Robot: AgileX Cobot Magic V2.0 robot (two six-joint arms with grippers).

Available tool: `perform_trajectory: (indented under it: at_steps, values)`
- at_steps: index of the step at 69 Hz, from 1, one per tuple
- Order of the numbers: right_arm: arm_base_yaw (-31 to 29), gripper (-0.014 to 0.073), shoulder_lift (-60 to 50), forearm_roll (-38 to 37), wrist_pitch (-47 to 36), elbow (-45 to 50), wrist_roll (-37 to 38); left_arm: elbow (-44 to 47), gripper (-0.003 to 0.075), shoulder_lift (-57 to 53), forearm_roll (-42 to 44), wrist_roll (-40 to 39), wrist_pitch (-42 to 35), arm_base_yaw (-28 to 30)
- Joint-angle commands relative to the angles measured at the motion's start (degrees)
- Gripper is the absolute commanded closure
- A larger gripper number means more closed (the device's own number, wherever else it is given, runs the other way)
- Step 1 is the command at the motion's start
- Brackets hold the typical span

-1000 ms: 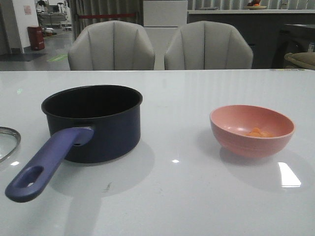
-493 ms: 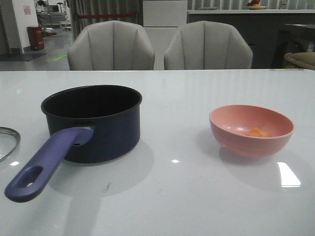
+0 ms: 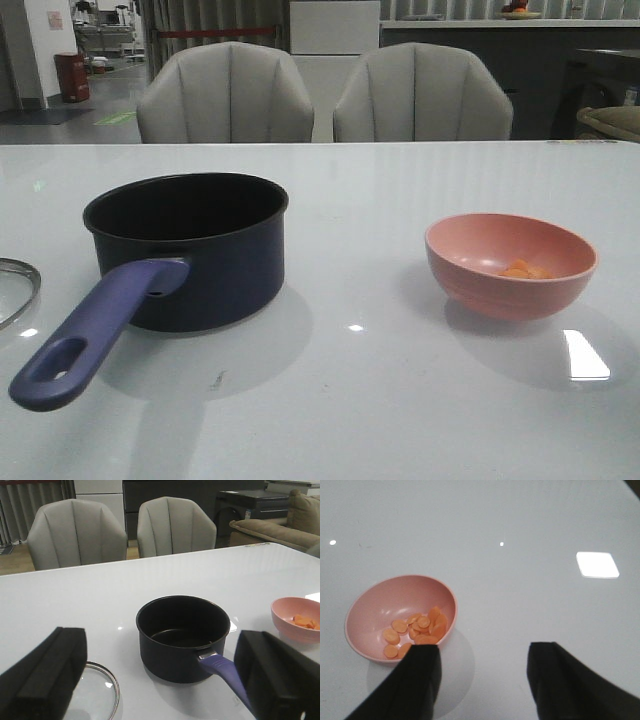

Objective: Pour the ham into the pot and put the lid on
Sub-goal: 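Reach the right gripper to the pink bowl rim and grasp it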

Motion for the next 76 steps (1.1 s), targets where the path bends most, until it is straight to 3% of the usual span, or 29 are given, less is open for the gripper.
perform_trajectory:
  at_steps: [1, 33, 66, 76]
  values:
    - [-0.2, 0.0053, 7.9, 3.8, -4.1, -5.5, -0.5, -1.5, 0.0096, 0.6, -0.4, -0.2, -4.5, -0.5]
    - [-0.2, 0.0059, 41.5, 6.1, 3.9, -25.8, -0.5, -1.5, 0.0096, 0.6, -0.4, -0.2, -4.4, -0.5]
    - [2.5, 0.0063, 55.0, 6.1, 5.9, -34.5, -0.7, -1.5, 0.0095, 0.6, -0.4, -0.2, -4.4, -0.5]
    - [2.5, 0.0197, 56.8, 6.1, 6.4, -34.9, -0.7, -1.5, 0.0096, 0.6, -0.4, -0.2, -4.4, -0.5]
